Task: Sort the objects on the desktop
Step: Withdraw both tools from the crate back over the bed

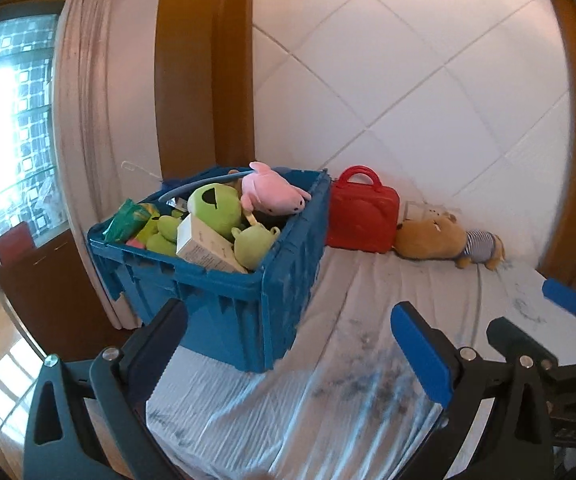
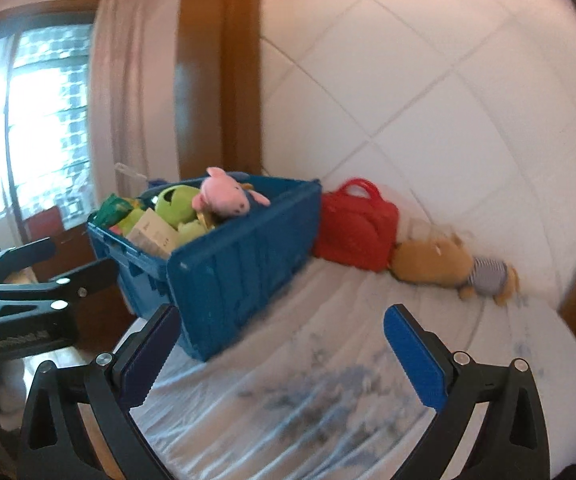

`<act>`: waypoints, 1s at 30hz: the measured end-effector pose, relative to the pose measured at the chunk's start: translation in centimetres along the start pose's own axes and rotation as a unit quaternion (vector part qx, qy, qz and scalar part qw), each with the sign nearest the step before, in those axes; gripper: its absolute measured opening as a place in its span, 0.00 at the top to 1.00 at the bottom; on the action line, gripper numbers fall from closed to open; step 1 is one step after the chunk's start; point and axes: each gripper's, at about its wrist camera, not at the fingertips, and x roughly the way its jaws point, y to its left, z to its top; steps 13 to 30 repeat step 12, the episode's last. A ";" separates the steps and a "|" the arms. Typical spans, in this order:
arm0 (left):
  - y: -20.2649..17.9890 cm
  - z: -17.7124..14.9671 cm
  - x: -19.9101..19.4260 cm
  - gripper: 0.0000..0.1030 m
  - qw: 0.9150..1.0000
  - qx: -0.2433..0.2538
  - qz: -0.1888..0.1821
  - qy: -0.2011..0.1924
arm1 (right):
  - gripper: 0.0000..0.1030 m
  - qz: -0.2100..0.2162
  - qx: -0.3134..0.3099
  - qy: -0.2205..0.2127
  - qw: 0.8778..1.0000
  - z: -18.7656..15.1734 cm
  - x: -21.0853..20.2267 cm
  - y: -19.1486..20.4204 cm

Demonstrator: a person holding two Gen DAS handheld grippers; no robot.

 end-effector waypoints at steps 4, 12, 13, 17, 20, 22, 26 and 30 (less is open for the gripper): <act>0.8 -0.5 -1.6 0.00 1.000 0.009 -0.019 -0.009 | 0.00 -0.021 0.016 0.001 1.000 -1.2 -1.9 0.9; 2.6 -1.8 -3.2 0.00 0.999 0.013 -0.039 -0.006 | 0.00 -0.034 0.020 0.004 0.999 -2.1 -3.7 2.7; 2.6 -1.8 -3.2 0.00 0.999 0.013 -0.039 -0.006 | 0.00 -0.034 0.020 0.004 0.999 -2.1 -3.7 2.7; 2.6 -1.8 -3.2 0.00 0.999 0.013 -0.039 -0.006 | 0.00 -0.034 0.020 0.004 0.999 -2.1 -3.7 2.7; 2.6 -1.8 -3.2 0.00 0.999 0.013 -0.039 -0.006 | 0.00 -0.034 0.020 0.004 0.999 -2.1 -3.7 2.7; 2.6 -1.8 -3.2 0.00 0.999 0.013 -0.039 -0.006 | 0.00 -0.034 0.020 0.004 0.999 -2.1 -3.7 2.7; 2.6 -1.8 -3.2 0.00 0.999 0.013 -0.039 -0.006 | 0.00 -0.034 0.020 0.004 0.999 -2.1 -3.7 2.7; 2.6 -1.8 -3.2 0.00 0.999 0.013 -0.039 -0.006 | 0.00 -0.034 0.020 0.004 0.999 -2.1 -3.7 2.7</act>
